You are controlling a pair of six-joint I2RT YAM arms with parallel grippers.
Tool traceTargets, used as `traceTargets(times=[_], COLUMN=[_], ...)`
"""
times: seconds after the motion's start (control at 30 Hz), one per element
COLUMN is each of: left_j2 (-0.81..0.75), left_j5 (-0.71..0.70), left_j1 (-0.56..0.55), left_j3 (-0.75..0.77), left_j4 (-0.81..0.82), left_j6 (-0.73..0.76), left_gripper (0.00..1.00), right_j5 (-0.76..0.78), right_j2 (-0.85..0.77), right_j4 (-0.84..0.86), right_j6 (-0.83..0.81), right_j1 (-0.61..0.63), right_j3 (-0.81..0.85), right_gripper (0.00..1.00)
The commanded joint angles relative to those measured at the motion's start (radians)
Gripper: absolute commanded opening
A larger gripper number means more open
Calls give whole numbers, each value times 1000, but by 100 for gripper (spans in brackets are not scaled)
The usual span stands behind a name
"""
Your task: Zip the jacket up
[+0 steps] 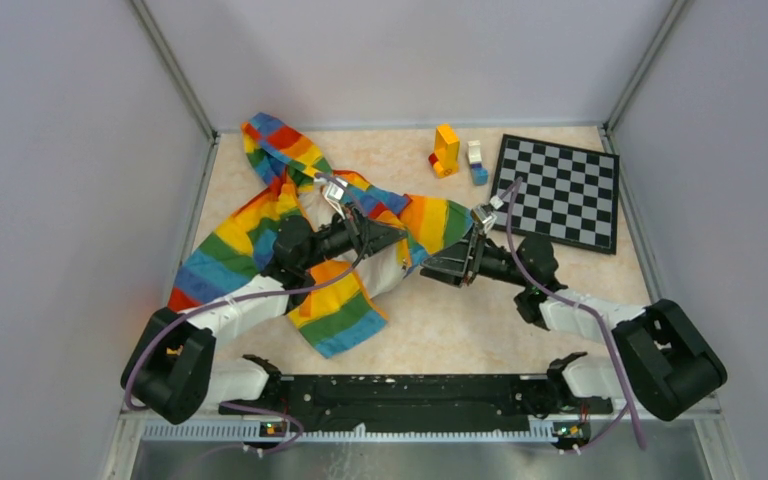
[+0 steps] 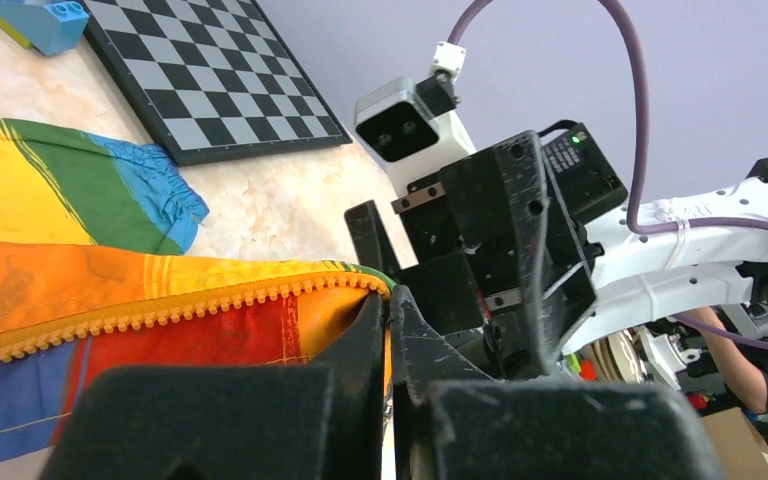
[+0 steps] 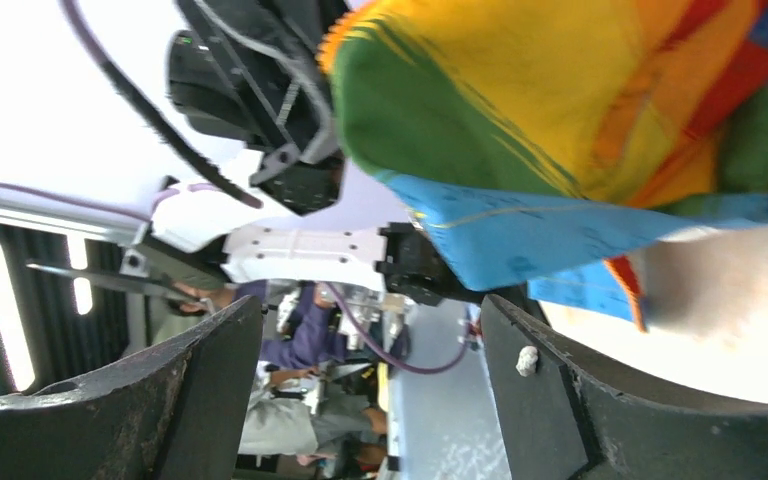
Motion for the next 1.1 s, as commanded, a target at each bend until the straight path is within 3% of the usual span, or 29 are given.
traceTargets(times=[0.0,0.23,0.43,0.53,0.77,1.07], left_j2=[-35,-74,-90,-86,-89,-98], left_j5=[-40,-21,-24,-17,-9,-13], left_j1=[-1,-1,0,0,1,1], left_j3=[14,5,-8,-8,-11,6], left_j4=[41,-35,-65,-66,-78,-161], left_j6=[17,-2,-9,-9,-2,29], left_gripper=[0,0,0,0,0,0], right_j5=[31,61,84,90,62,36], right_j2=[60,196,276,294,294,327], right_j4=[300,356,485,519,398,423], right_j6=[178,60,-7,-39,-158,-190], right_j1=[25,66,73,74,75,77], right_j3=[-1,53,64,71,117,141], right_gripper=[77,59,55,48,34,3])
